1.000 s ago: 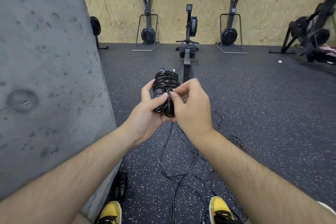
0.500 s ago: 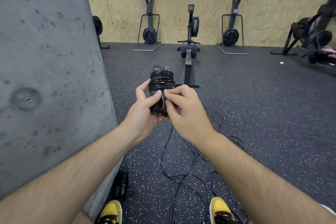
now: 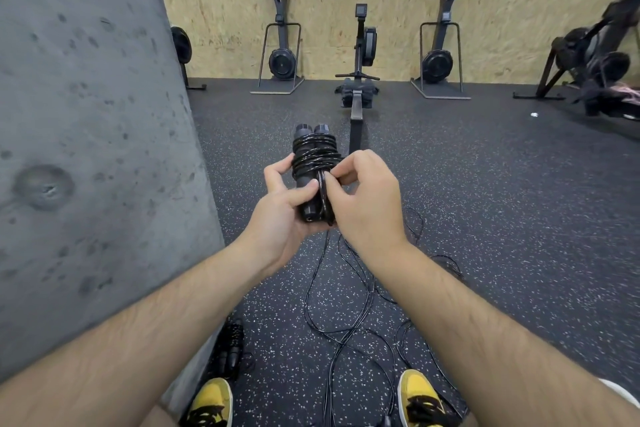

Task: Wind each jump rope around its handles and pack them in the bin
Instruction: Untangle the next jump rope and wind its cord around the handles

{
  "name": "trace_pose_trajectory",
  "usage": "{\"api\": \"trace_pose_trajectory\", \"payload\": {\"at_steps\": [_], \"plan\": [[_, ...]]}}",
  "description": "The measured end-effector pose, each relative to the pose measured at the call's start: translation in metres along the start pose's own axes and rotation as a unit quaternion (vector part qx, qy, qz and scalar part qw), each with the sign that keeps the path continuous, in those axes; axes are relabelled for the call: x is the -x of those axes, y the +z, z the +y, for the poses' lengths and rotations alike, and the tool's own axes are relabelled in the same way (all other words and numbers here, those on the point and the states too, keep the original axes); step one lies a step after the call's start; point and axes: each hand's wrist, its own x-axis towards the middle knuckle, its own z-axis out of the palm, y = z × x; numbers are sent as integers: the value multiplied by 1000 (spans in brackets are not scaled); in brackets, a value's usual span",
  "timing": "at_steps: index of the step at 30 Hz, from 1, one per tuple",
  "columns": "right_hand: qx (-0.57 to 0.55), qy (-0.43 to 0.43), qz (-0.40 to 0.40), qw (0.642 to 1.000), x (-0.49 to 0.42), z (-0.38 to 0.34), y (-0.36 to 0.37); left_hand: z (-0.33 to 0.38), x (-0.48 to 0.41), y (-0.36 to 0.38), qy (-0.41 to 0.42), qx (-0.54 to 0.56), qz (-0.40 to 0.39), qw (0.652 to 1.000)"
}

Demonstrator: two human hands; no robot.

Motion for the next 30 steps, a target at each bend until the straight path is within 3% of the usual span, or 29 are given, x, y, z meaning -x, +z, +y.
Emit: {"api": "trace_pose_trajectory", "payload": {"at_steps": [7,17,23,30], "plan": [[-40,-14,-78,996,12,2,10,-4,-6,3,21,-57,122,991],[-29,-10,-62,998,11,2,10,-14,-5,-2,65,-81,131,986],[46,-128,-118,984,1,4,12,-6,-5,-7,62,-60,124,989],[78,-106,-99,986,-1,6,19,-16,-8,-11,85,-95,142,982]]}}
